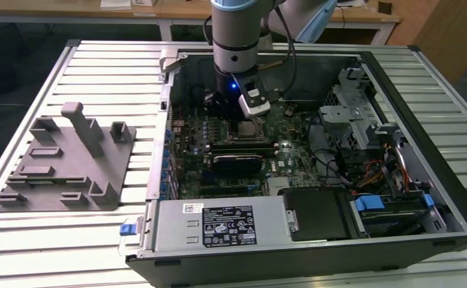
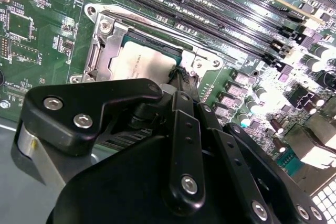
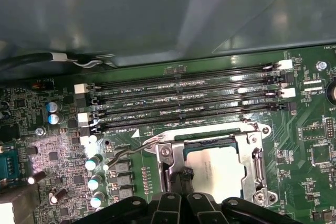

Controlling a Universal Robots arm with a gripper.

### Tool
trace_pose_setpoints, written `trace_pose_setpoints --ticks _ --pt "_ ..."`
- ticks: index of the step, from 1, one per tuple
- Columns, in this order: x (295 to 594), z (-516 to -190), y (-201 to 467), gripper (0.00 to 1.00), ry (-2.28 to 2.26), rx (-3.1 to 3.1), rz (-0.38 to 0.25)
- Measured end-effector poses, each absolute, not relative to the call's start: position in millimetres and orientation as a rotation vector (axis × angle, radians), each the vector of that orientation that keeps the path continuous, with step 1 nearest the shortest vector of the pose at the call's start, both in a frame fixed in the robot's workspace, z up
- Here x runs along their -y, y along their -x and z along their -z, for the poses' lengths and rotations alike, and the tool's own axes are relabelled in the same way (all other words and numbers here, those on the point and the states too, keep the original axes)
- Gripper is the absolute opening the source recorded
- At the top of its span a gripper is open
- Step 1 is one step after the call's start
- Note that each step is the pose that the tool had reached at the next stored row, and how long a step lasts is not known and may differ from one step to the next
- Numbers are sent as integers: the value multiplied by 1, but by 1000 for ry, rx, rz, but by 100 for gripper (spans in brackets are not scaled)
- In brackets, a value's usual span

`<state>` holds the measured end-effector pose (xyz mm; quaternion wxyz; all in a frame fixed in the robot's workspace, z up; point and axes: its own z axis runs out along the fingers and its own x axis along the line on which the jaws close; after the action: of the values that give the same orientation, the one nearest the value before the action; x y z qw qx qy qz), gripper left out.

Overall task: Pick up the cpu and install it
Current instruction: 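Close the cpu cover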

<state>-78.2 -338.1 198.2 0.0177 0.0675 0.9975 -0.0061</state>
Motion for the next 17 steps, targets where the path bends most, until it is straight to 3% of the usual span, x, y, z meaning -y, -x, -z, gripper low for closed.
trace_pose_setpoints --ticks 17 --pt "341 -198 78 11 -210 -3099 19"
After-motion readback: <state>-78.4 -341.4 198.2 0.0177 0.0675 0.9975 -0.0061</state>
